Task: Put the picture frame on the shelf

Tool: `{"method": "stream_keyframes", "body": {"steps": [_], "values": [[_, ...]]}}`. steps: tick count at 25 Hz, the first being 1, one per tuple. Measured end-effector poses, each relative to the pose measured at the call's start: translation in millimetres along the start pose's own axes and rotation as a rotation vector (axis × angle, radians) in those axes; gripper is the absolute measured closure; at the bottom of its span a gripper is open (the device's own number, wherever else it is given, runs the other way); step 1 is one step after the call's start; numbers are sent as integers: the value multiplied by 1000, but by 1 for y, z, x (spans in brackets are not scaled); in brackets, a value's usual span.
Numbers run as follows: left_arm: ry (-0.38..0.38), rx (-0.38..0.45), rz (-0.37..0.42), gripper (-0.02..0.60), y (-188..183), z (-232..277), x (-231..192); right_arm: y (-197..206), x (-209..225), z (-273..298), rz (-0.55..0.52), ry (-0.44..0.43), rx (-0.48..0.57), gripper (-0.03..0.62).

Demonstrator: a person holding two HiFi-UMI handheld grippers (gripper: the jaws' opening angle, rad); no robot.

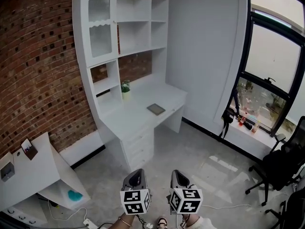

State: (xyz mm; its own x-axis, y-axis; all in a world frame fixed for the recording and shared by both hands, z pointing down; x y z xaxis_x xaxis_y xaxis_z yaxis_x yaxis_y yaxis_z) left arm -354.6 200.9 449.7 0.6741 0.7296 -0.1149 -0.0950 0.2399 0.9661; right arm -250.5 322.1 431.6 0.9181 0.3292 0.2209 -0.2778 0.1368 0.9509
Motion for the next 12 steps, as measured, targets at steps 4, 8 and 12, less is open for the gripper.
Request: {"method": "stream_keyframes", "body": {"steps": [4, 8, 12], "values": [[-13, 22, 0, 583, -12, 37, 21, -20, 34, 19, -9, -7, 14, 569], [-7, 8, -5, 583, -14, 69, 45, -28, 68, 32, -5, -3, 4, 569], [-6, 8, 3, 583, -18, 94, 60, -33, 92, 48, 10, -7, -2, 569]]}}
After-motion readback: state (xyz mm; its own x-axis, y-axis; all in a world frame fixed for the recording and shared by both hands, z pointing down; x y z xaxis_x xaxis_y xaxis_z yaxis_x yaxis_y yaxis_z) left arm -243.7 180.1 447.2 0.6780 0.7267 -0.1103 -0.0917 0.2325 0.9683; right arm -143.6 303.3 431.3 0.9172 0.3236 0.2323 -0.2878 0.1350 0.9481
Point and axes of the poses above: the fingertips, and each gripper's own axes: z forward along the fingers, x to its right, y out of its underside, the point moved 3 cm from there along -z, backward along the fingers, and after that the axes turned 13 degrees about -y, right-handed, at the moved point
